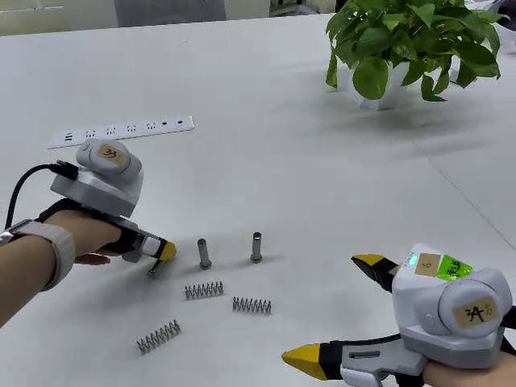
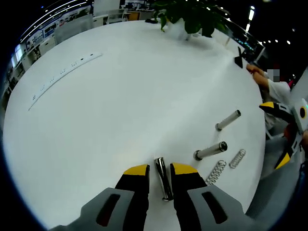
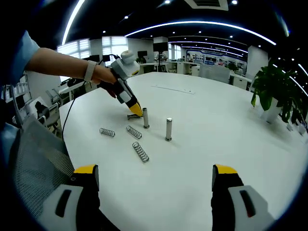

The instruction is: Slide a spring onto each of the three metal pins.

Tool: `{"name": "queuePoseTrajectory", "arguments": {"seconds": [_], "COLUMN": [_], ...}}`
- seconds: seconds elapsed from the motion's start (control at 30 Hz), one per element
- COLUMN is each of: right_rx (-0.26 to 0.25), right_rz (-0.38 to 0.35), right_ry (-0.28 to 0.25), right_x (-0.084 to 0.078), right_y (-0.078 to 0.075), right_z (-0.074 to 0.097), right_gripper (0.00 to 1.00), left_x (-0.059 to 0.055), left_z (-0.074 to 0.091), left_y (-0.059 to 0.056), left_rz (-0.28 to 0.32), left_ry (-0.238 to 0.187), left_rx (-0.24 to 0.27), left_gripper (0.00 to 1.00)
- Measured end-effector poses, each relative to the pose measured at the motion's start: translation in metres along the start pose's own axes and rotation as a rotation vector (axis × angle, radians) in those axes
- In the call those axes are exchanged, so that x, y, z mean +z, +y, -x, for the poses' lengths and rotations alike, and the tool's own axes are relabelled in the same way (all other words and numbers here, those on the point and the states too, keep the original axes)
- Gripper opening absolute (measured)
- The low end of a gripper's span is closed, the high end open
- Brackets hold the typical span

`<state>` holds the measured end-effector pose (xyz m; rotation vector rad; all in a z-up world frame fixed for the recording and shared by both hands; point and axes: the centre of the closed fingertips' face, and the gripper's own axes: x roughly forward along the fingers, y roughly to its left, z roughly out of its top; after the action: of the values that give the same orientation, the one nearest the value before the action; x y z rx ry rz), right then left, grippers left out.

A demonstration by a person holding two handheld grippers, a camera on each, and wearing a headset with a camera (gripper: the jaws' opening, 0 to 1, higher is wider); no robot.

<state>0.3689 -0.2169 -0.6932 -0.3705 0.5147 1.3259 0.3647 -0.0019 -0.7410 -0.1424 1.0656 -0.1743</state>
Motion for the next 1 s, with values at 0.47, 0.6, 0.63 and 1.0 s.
{"name": "queuePoseTrajectory", "arguments": {"seconds": [0.47, 0.6, 0.63, 1.0], "right_rx": [0.013, 0.010, 0.010, 0.015], "right_rz": [0.006, 0.007, 0.008, 0.009], "right_ry": [0.005, 0.007, 0.006, 0.011], "right_x": [-0.001, -0.001, -0.001, -0.003], "right_y": [0.004, 0.003, 0.003, 0.003], "right_z": [-0.001, -0.001, -0.001, -0.002], "right_gripper": [0.99, 0.99, 0.99, 0.99], "left_x": [-0.001, -0.001, 0.000, -0.001], "left_z": [0.000, -0.001, -0.001, 0.002], "left_y": [-0.002, -0.001, 0.000, 0.008], "left_rz": [-0.108, -0.132, -0.132, -0.084], "left_ry": [0.074, 0.093, 0.097, 0.088], "left_rx": [0.091, 0.122, 0.130, 0.159], "left_gripper": [0.15, 0.14, 0.14, 0.08]}}
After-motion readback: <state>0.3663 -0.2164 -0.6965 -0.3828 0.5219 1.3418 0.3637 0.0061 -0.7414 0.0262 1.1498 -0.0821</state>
